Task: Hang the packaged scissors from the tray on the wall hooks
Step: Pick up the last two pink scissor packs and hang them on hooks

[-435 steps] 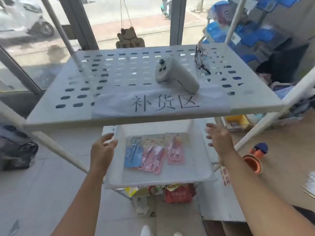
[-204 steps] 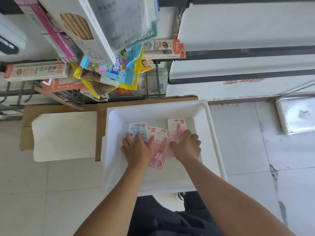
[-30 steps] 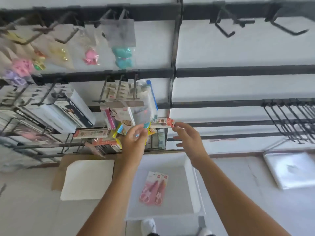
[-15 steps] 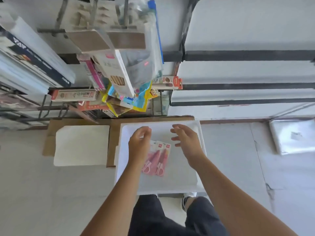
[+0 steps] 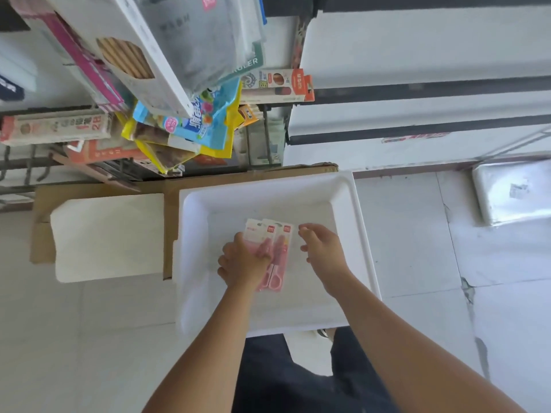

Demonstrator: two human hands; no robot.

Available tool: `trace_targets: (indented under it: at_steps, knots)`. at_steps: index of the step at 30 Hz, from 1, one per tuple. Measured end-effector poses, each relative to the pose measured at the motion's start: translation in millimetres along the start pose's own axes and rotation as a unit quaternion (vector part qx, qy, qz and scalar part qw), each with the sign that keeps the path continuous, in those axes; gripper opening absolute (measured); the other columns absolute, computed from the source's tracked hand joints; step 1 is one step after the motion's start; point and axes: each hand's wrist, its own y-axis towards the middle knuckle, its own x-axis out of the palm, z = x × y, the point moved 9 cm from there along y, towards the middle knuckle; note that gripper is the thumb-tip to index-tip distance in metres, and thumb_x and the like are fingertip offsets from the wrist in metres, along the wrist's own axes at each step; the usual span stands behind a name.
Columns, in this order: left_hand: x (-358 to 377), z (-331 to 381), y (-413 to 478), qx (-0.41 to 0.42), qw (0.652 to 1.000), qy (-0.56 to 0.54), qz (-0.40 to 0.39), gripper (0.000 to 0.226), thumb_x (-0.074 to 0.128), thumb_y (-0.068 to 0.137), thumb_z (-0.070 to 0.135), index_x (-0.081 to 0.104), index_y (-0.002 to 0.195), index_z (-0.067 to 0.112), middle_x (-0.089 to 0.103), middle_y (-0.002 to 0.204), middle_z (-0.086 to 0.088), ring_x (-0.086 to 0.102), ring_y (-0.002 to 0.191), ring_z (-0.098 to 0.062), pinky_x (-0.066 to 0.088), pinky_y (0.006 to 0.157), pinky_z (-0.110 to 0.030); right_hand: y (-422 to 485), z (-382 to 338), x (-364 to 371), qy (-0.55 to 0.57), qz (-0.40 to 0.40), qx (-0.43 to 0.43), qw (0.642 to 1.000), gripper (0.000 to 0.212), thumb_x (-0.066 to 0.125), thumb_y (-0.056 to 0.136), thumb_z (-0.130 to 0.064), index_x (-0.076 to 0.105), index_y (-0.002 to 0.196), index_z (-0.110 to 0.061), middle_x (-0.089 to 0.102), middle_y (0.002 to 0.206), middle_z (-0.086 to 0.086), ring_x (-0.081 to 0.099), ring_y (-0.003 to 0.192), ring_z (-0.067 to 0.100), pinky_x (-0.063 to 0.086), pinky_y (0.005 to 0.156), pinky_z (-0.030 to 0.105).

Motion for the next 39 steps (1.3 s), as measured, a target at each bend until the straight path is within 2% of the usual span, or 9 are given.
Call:
trace_targets:
  at_steps: [4, 7, 9, 13, 21, 28, 33, 36, 39]
  knots:
    - [4, 2, 9, -0.019, 1.0, -0.009, -0.008, 0.081, 0.066, 0.077, 0.065, 0.034, 0.14, 0.024, 0.056, 0.125, -0.014, 0.056, 0.115, -0.037, 0.04, 0.095, -0.045, 6, 12, 1, -0.015, 0.02, 0.024, 0.999, 0.021, 0.052, 0.099, -0.024, 0.067, 0.113, -0.024, 0.068, 0.106, -0.008, 0.066, 0.098, 0.017, 0.047, 0.072, 0.026]
    - [12, -10, 22, -0.074, 0.99, -0.112, -0.044, 0.075, 0.079, 0.066, 0.056, 0.051, 0.129, 0.027, 0.055, 0.121, -0.007, 0.062, 0.104, -0.033, 0.045, 0.096, -0.043, 5, 20, 3, -0.054, 0.033, 0.042, 0.997, 0.032, 0.051, 0.1, -0.023, 0.062, 0.13, -0.02, 0.065, 0.121, -0.004, 0.058, 0.092, 0.011, 0.042, 0.072, 0.024]
    - [3, -11, 25, -0.068, 0.974, -0.213, -0.045, 0.057, 0.083, 0.063, 0.046, 0.064, 0.11, 0.02, 0.064, 0.112, -0.007, 0.069, 0.085, -0.028, 0.056, 0.075, -0.035, 6, 28, 7, -0.07, 0.038, 0.056, 0.995, 0.039, 0.051, 0.099, -0.021, 0.056, 0.137, -0.02, 0.062, 0.131, -0.002, 0.056, 0.098, 0.015, 0.041, 0.079, 0.026]
    - [-36, -14, 14, -0.044, 0.951, -0.306, -0.005, 0.018, 0.069, 0.085, 0.016, 0.061, 0.101, 0.015, 0.071, 0.094, -0.005, 0.066, 0.063, -0.015, 0.046, 0.04, -0.022, 5, 43, 27, -0.12, 0.04, 0.087, 0.988, 0.055, 0.056, 0.096, -0.028, 0.042, 0.148, -0.016, 0.051, 0.144, 0.007, 0.057, 0.113, 0.023, 0.047, 0.086, 0.035]
    - [-77, -32, -5, -0.014, 0.931, -0.365, 0.001, 0.013, 0.061, 0.094, 0.021, 0.061, 0.107, 0.021, 0.069, 0.097, 0.01, 0.068, 0.084, -0.01, 0.052, 0.053, -0.024, 14, 50, 86, -0.342, 0.074, 0.103, 0.931, 0.112, 0.074, 0.065, -0.062, 0.022, 0.148, -0.009, 0.034, 0.138, 0.009, 0.039, 0.127, 0.032, 0.037, 0.103, 0.041]
    - [-81, -32, -9, -0.002, 0.926, -0.376, -0.016, 0.012, 0.061, 0.096, 0.021, 0.059, 0.108, 0.022, 0.067, 0.096, 0.013, 0.068, 0.084, -0.008, 0.051, 0.052, -0.019, 30, 42, 96, -0.384, 0.031, 0.045, 0.922, 0.075, 0.067, 0.082, -0.038, 0.032, 0.146, -0.022, 0.037, 0.139, 0.009, 0.038, 0.125, 0.033, 0.034, 0.101, 0.04]
    - [-87, -23, -14, 0.002, 0.924, -0.382, -0.022, 0.012, 0.061, 0.096, 0.022, 0.06, 0.108, 0.023, 0.07, 0.103, 0.005, 0.071, 0.089, -0.015, 0.057, 0.059, -0.028, 27, 41, 75, -0.299, 0.022, 0.08, 0.951, 0.071, 0.065, 0.083, -0.01, 0.031, 0.145, -0.015, 0.043, 0.138, 0.014, 0.04, 0.13, 0.035, 0.03, 0.109, 0.041]
    - [-93, -22, -18, 0.0, 0.92, -0.392, -0.02, 0.013, 0.061, 0.095, 0.019, 0.061, 0.108, 0.021, 0.072, 0.105, 0.001, 0.072, 0.092, -0.02, 0.054, 0.057, -0.028, 20, 42, 67, -0.324, 0.006, 0.081, 0.943, 0.046, 0.06, 0.086, -0.012, 0.048, 0.13, -0.013, 0.049, 0.127, 0.014, 0.045, 0.122, 0.035, 0.037, 0.105, 0.042]
    - [-100, -18, -25, 0.004, 0.916, -0.401, -0.023, 0.013, 0.062, 0.095, 0.018, 0.063, 0.107, 0.021, 0.073, 0.105, 0.001, 0.072, 0.09, -0.02, 0.056, 0.06, -0.03, 9, 37, 55, -0.208, -0.002, 0.072, 0.975, 0.032, 0.048, 0.083, -0.004, 0.056, 0.112, -0.015, 0.06, 0.106, 0.007, 0.059, 0.102, 0.031, 0.054, 0.086, 0.043]
